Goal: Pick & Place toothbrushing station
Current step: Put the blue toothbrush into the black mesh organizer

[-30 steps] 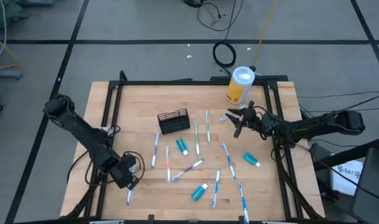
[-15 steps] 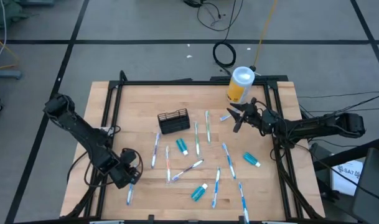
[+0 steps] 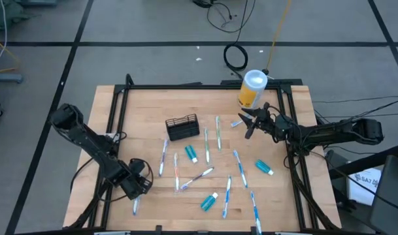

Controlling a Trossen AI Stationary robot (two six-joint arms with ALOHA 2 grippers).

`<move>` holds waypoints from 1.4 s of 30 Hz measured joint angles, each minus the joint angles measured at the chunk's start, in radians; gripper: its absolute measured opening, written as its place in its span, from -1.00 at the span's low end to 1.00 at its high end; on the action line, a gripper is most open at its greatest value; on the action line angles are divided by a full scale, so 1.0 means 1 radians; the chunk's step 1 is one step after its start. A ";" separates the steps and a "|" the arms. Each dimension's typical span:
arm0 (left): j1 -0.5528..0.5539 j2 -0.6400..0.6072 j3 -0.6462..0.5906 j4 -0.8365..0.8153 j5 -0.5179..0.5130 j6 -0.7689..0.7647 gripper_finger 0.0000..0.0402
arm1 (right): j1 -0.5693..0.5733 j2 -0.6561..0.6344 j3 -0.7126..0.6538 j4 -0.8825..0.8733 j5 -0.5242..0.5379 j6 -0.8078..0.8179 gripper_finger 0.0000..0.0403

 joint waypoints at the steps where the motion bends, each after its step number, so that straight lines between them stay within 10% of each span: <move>1: -0.001 0.002 -0.001 0.000 -0.002 -0.002 -0.36 | 0.000 0.000 0.000 0.000 0.000 0.000 -0.34; 9: -0.003 -0.011 -0.002 0.003 -0.068 -0.020 -0.94 | 0.000 0.000 0.000 0.000 0.001 0.000 -0.34; 15: 0.000 -0.009 0.005 0.001 -0.103 -0.023 -0.90 | 0.000 0.000 0.000 0.000 0.001 0.000 -0.34; 26: 0.054 -0.055 0.180 -0.145 -0.463 0.183 -0.97 | 0.000 0.000 0.000 0.001 0.001 0.000 -0.34; 42: 0.278 -0.381 0.275 0.059 -1.089 1.227 -0.98 | 0.000 0.000 0.000 0.000 0.001 0.038 -0.34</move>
